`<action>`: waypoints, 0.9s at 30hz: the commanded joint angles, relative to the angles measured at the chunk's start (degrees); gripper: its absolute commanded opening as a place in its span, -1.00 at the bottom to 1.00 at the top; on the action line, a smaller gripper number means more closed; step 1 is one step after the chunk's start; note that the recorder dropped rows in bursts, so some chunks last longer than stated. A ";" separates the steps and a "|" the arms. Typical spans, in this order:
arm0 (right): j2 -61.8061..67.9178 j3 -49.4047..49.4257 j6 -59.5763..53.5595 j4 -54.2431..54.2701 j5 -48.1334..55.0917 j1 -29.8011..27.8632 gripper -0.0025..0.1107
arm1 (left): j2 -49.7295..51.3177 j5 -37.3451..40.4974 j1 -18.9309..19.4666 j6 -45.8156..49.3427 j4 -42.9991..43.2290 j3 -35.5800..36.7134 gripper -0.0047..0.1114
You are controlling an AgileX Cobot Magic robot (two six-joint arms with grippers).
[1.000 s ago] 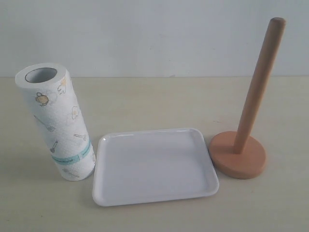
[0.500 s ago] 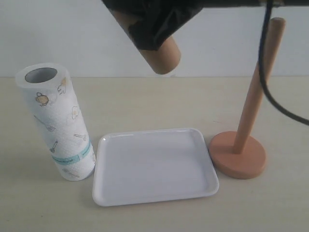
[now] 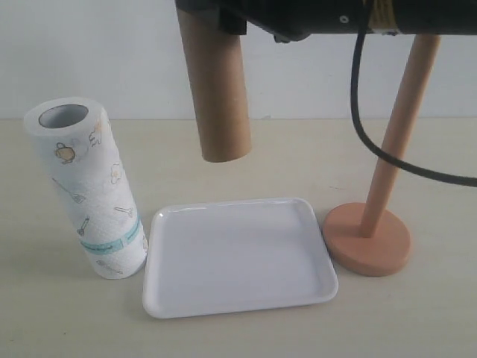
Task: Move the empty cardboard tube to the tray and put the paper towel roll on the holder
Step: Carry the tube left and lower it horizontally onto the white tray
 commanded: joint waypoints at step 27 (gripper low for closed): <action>7.93 9.73 -54.35 0.11 1.80 -0.05 -0.96 | -0.19 -0.16 0.26 0.06 -0.52 0.17 -0.85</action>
